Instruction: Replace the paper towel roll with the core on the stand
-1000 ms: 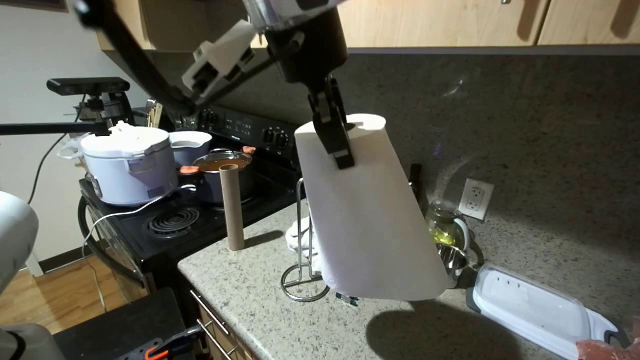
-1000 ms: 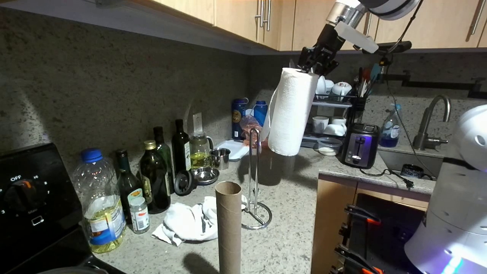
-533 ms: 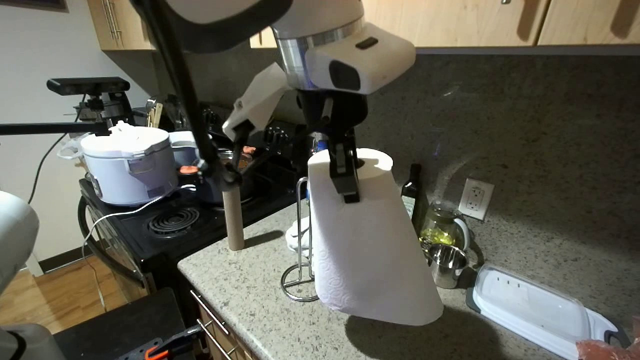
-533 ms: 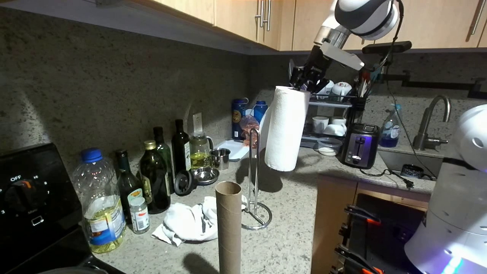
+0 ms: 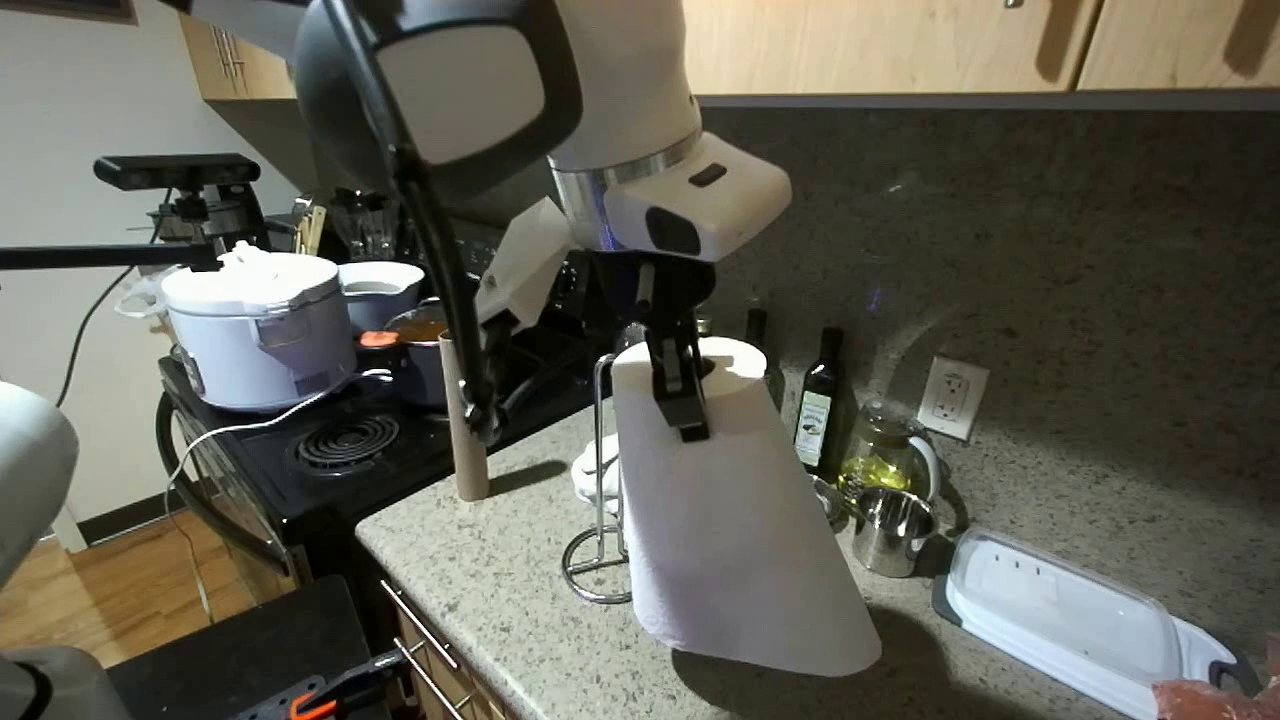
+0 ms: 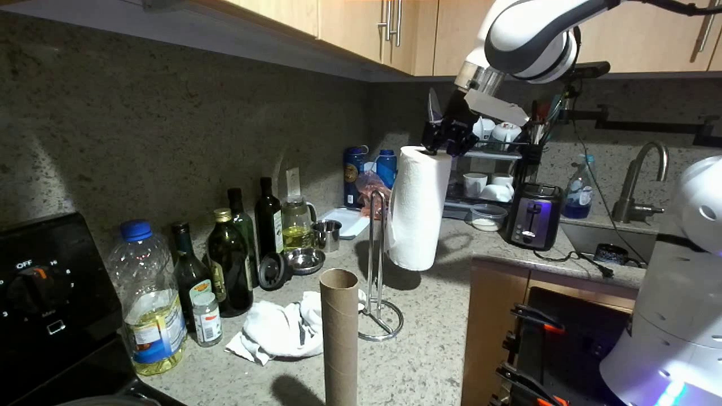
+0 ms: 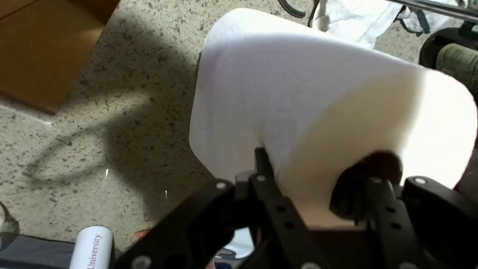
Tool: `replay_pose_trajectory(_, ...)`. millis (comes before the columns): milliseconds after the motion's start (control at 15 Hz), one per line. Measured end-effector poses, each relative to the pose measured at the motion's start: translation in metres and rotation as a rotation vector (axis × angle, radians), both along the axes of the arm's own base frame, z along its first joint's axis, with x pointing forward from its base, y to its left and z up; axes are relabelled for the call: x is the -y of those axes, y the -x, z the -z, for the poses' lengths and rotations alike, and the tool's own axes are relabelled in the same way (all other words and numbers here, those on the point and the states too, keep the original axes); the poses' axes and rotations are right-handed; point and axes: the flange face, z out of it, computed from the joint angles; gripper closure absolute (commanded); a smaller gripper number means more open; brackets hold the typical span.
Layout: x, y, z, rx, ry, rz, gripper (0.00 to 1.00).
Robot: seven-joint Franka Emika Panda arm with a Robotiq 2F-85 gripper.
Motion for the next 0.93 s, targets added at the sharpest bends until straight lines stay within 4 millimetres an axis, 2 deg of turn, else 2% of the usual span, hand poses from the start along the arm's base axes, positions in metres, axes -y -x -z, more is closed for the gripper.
replay_pose_trajectory(333, -0.002, -0.003, 0.029, -0.043, -0.006, 0.007, 0.91)
replay_pose_trajectory(933, 0.016, -0.003, 0.051, -0.094, -0.048, 0.093, 0.91)
